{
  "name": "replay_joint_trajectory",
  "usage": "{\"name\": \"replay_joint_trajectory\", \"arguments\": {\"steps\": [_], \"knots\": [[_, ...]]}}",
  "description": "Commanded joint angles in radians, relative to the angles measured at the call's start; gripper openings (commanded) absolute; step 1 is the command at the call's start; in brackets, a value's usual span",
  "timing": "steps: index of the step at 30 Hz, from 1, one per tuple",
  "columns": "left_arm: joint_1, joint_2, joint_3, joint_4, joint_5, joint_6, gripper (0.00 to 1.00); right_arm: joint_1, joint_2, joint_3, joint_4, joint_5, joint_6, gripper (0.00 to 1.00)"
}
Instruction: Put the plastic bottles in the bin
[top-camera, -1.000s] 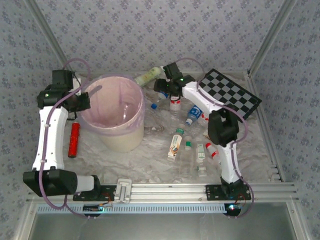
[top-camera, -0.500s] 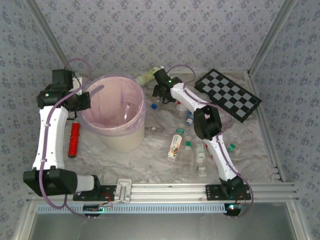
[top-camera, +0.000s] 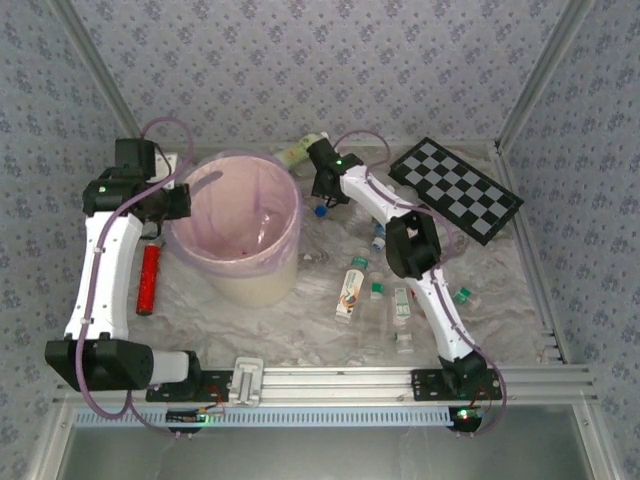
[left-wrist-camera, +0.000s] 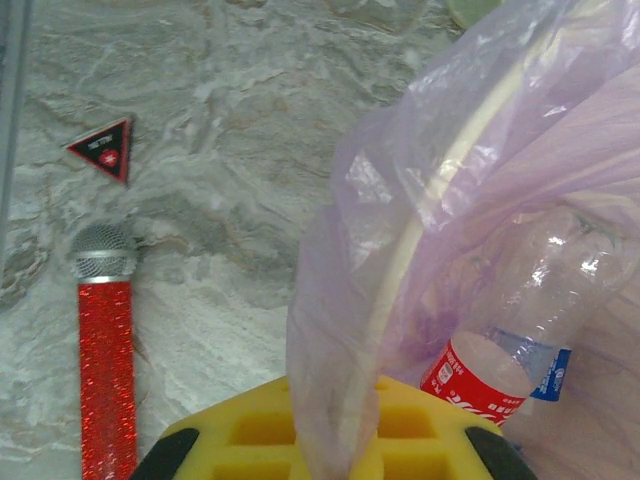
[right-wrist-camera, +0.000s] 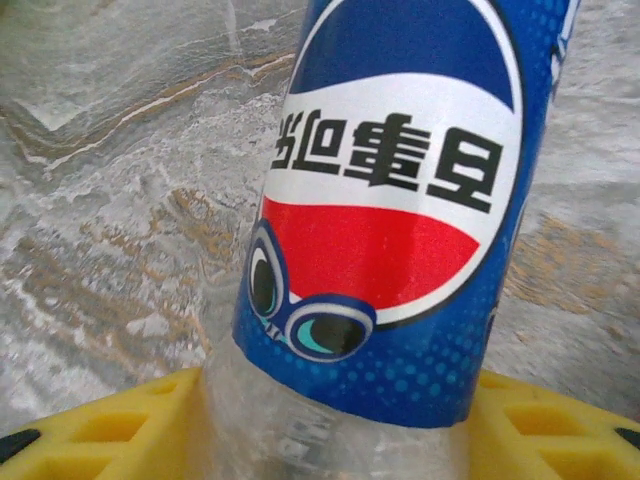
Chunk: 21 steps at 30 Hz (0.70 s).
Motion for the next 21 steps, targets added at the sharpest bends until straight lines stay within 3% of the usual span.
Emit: {"name": "replay_joint_trajectory", "arguments": {"steps": [1,6,13,21], "knots": [[-0.057,0.015,-0.001,0.017,0.115,-0.053,0.0,-0.019,-0.186,-0.034,-0.028,0.007,-0.105,0.51],[-0.13,0.035,0.001,0.057,0.137,-0.083,0.0,-0.055,-0.395,-0.154,-0.058,-0.058,-0.224,0.48],[-0.227,0.083,0.012,0.112,0.133,-0.123,0.0,-0.091,-0.734,-0.333,-0.117,-0.247,-0.36,0.48],[-0.341,0.152,0.061,0.178,0.123,-0.16,0.0,-0.008,-1.024,-0.444,-0.122,-0.393,-0.391,0.44]]}}
